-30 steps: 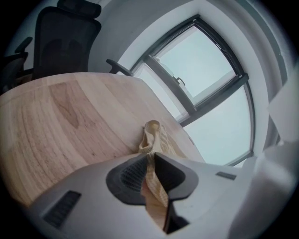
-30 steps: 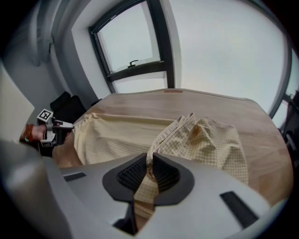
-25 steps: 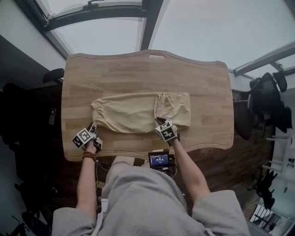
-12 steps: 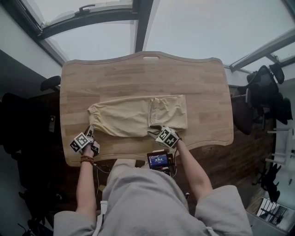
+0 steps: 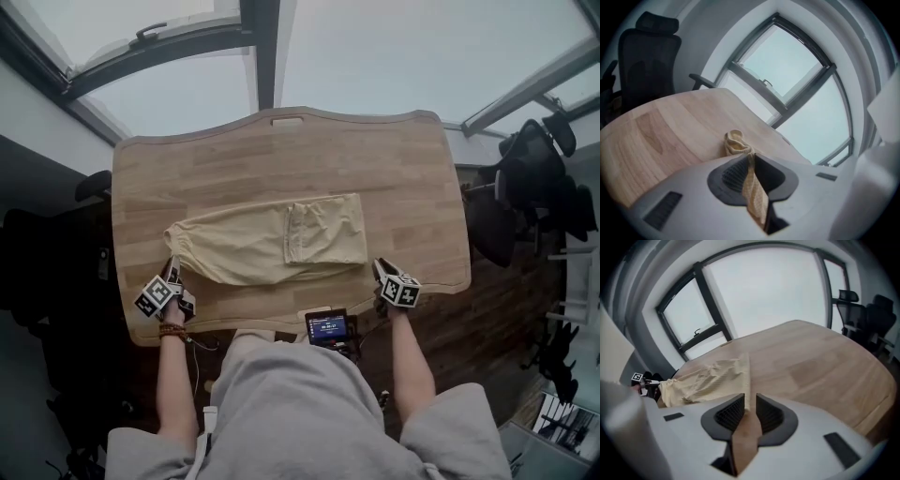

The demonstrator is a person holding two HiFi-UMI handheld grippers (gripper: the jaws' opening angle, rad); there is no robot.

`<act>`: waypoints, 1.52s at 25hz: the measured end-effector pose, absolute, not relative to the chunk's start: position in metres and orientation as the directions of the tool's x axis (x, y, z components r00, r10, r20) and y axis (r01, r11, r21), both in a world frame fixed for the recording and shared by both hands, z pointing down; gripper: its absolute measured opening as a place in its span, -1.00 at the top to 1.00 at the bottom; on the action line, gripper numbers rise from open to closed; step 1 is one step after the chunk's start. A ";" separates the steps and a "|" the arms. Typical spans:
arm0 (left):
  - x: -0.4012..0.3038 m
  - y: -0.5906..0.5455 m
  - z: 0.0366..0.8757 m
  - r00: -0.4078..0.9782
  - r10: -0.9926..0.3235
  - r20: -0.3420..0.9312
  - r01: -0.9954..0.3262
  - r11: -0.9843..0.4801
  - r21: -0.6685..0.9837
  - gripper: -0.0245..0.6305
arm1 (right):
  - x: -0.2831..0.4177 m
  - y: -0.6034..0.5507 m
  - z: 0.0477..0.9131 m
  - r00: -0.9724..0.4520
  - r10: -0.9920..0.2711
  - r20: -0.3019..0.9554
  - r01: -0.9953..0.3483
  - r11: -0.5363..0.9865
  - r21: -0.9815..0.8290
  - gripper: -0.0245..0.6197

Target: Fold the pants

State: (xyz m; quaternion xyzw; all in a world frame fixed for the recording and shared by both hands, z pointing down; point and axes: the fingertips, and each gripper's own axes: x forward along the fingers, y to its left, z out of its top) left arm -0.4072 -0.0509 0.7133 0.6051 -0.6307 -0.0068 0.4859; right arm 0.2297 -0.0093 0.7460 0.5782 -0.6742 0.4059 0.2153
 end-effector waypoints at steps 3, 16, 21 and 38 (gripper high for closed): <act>-0.365 -0.071 0.692 0.245 -0.766 0.594 -0.816 0.168 0.553 0.78 | 0.277 0.014 0.754 -0.186 -0.595 0.782 -0.956 -0.075 -0.284 0.70; -0.024 -0.133 0.649 0.607 -0.604 0.516 -0.779 -0.326 0.535 0.78 | 0.350 0.001 0.767 -0.271 -0.570 0.776 -0.945 0.003 -0.328 0.71; 0.074 -0.130 0.637 0.687 -0.537 0.490 -0.721 -0.421 0.550 0.79 | 0.346 -0.032 0.762 -0.374 -0.552 0.745 -0.916 0.094 -0.390 0.71; 0.194 -0.070 0.666 0.750 -0.321 0.578 -0.596 -0.706 0.382 0.79 | 0.199 -0.158 0.732 -0.847 -0.341 0.408 -0.452 0.056 -0.890 0.19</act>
